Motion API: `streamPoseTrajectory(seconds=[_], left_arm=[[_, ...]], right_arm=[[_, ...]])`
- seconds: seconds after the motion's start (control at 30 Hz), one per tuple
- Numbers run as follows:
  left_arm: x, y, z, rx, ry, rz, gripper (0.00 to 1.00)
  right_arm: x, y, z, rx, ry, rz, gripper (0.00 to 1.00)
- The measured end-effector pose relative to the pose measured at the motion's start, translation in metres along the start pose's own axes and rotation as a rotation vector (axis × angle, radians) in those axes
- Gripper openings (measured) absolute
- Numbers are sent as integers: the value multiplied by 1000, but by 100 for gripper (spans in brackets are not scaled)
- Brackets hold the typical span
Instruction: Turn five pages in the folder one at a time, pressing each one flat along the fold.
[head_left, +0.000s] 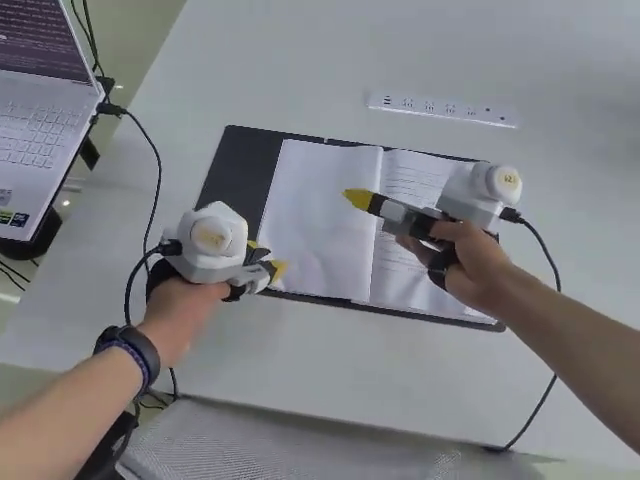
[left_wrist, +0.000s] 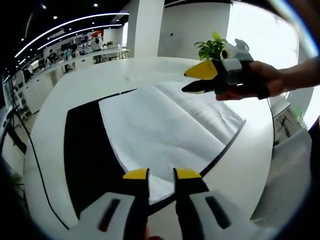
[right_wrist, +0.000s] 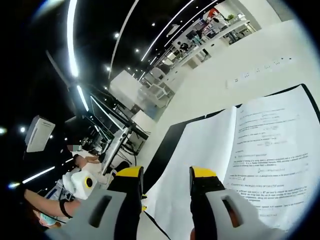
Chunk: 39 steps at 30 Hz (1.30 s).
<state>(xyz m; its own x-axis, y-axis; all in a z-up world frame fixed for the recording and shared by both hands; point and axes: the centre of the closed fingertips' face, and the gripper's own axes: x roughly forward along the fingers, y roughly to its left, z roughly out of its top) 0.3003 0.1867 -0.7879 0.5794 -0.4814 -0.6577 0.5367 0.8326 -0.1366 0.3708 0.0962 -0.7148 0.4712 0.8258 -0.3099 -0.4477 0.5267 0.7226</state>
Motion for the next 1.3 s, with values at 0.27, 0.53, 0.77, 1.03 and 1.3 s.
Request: streamPoseTrajectory(seconds=[0.27,0.53,0.77,1.03,1.3], left_arm=[[7,1,-22,63,55,11,2],[5,4,-24,81,55,17,0],[5,4,-24,86,50,25,0],[4,6,-23,38,39,24,0],[6,5,-23,54,50,15,0]], right_arm=[[-8,-12,0,8,5,-16,34],[-6,-23,1,5,21,-25,31],[-4,-28,1,-14,49,-20,27],[-2,-33,6,-24,70,-17,26],[6,-53,7,-1,67,-21,21]])
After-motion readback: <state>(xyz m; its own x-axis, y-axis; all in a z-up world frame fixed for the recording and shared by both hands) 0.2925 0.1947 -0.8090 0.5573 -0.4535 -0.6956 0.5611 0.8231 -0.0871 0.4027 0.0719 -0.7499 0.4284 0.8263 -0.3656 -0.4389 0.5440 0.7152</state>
